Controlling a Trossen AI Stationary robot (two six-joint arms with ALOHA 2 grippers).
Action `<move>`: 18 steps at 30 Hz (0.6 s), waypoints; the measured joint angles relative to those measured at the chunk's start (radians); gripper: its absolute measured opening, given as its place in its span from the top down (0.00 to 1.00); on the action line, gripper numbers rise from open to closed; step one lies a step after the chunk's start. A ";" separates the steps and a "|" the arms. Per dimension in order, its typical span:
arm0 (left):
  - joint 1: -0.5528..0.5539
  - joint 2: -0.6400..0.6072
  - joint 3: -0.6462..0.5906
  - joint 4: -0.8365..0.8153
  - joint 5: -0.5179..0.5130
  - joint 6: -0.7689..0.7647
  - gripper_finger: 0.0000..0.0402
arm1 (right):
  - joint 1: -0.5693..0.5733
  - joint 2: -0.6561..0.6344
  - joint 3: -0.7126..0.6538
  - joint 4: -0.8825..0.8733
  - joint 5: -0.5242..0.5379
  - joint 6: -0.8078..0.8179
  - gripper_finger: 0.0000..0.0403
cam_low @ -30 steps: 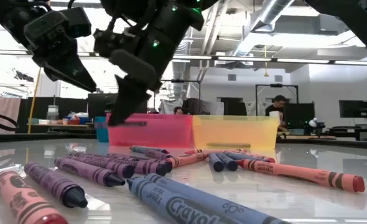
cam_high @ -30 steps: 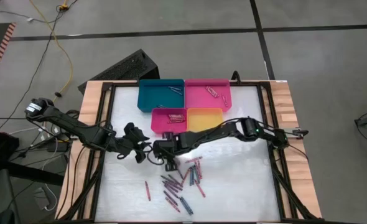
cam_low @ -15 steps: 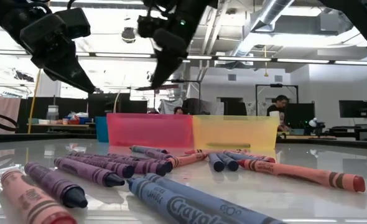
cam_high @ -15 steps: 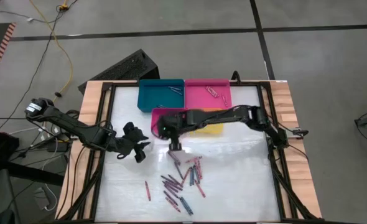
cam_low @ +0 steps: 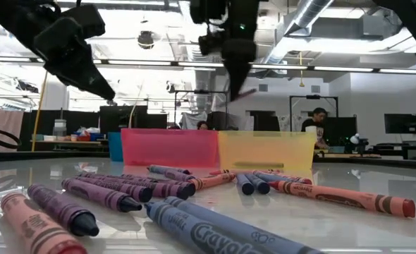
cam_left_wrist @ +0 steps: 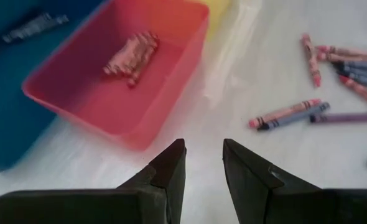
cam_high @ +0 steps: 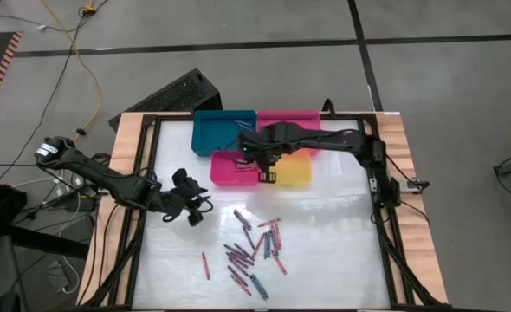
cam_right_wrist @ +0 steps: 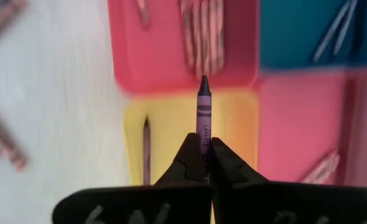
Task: Sort crayons
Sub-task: Put the violet crayon into the yellow bin
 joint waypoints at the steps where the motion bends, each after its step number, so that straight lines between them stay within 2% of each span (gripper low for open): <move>1: 0.000 0.000 0.000 0.010 -0.014 0.010 0.76 | -0.002 -0.005 -0.006 -0.025 0.000 0.009 0.99; 5: 0.000 0.000 0.000 0.047 -0.048 0.057 0.76 | -0.001 -0.016 -0.064 -0.118 -0.002 0.041 0.99; 9: 0.000 0.000 0.000 0.057 -0.045 0.099 0.76 | 0.007 -0.056 -0.197 -0.077 -0.010 0.051 0.99; 12: 0.000 0.000 0.000 0.065 -0.035 0.125 0.76 | 0.003 -0.139 -0.334 0.052 -0.009 0.055 0.99; 18: 0.020 0.000 0.000 0.107 -0.035 0.179 0.76 | -0.039 -0.338 -0.636 0.453 -0.013 0.048 0.99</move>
